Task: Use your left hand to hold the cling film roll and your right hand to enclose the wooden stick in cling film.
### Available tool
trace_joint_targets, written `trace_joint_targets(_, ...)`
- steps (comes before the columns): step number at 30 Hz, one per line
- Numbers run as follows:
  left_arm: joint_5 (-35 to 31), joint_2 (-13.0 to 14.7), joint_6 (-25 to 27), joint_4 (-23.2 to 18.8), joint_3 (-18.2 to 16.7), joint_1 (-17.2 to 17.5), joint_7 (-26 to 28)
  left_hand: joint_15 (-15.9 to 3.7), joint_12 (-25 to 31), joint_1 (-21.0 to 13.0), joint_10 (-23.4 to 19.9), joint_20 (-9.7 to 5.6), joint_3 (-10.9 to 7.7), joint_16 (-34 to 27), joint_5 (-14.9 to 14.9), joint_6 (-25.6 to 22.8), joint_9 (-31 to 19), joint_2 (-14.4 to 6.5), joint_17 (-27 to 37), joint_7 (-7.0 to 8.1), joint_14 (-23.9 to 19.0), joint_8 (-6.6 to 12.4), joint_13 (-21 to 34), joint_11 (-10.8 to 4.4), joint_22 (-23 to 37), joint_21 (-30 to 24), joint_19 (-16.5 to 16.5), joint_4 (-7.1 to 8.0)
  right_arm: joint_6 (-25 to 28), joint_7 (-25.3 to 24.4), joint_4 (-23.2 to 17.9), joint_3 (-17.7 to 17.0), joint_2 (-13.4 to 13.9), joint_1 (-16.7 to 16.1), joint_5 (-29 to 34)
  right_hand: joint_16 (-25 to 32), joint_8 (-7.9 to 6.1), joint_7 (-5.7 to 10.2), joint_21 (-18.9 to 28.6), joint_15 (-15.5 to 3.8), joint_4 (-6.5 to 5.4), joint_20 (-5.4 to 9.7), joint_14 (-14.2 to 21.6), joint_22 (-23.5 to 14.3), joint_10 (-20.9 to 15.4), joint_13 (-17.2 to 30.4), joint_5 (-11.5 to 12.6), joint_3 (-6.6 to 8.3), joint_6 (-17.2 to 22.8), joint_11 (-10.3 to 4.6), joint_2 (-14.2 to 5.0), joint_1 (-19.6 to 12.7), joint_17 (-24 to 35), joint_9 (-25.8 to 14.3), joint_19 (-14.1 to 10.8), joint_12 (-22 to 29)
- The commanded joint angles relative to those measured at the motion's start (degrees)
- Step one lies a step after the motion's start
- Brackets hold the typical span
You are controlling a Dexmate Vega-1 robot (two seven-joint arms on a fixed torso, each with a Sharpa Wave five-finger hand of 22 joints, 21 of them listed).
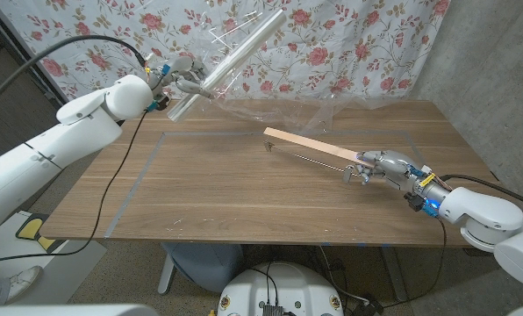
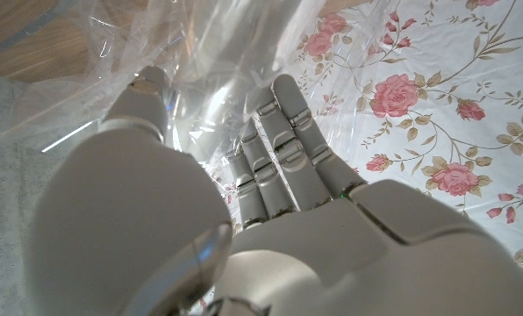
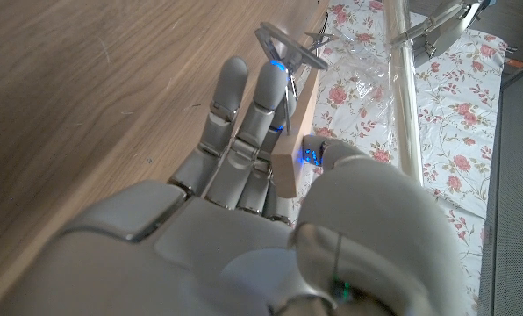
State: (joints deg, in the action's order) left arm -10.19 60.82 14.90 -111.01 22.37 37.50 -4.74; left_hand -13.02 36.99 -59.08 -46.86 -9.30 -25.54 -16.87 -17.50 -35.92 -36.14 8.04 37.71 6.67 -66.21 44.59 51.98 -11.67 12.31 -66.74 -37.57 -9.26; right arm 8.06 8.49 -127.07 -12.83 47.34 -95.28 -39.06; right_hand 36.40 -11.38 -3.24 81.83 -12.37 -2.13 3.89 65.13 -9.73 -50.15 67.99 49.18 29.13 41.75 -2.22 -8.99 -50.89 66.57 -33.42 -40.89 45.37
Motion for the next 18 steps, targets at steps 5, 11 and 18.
trace_joint_targets(5, -0.79, -0.62, -2.97, -0.67, -1.98, 3.16, 5.23, -0.54, 0.26, -10.27, -0.10, 0.28, -3.93, 0.12, 0.16, -4.59, -0.39, -10.04, 0.39, 3.47, -0.54, 0.66, -0.15, 0.18, -0.28, -0.08, 0.13, 0.53, -1.36, -0.18, -0.11, 2.19, 1.99, 1.73, -0.85, -0.19, -0.43, 5.43, 0.26, -0.21, 9.16, 2.45, 0.06, -0.19, -4.69, 0.03, 0.50, 15.93, 5.74, -4.16, -1.17, -0.16, 0.13, 0.00, -0.34, 0.33)
trace_joint_targets(11, -1.43, -0.57, -4.36, -0.30, -1.53, 2.19, 3.89, -0.54, 0.75, -9.92, 2.41, 0.06, -1.99, 1.64, 4.52, -1.87, -0.90, -12.58, 1.16, 2.79, 1.95, 0.10, -0.28, 0.48, -1.82, 0.08, 1.22, 0.82, -1.63, 0.72, 0.17, 3.46, 2.86, 3.31, -1.74, -0.08, -0.44, 5.54, 0.30, -0.22, 9.18, 2.52, 0.16, -0.19, -4.70, 0.09, 0.49, 15.91, 5.70, -4.21, -1.14, -0.18, 0.23, 0.02, -0.31, 0.38)
trace_joint_targets(18, -1.69, -0.62, -4.87, -0.78, -1.63, 2.28, 3.38, -0.61, 0.96, -10.10, 2.80, 0.15, -1.29, 2.10, 6.03, -2.01, -0.35, -13.25, 1.50, 3.26, 2.64, -0.04, -0.73, 0.30, -2.06, 0.23, 1.58, 0.58, -2.15, 1.81, 0.69, 6.73, 4.27, 6.36, -2.33, -0.15, -0.49, 5.49, 0.27, -0.20, 9.15, 2.52, 0.08, -0.17, -4.75, 0.10, 0.51, 15.94, 5.70, -4.18, -1.15, -0.18, 0.15, -0.02, -0.25, 0.43)
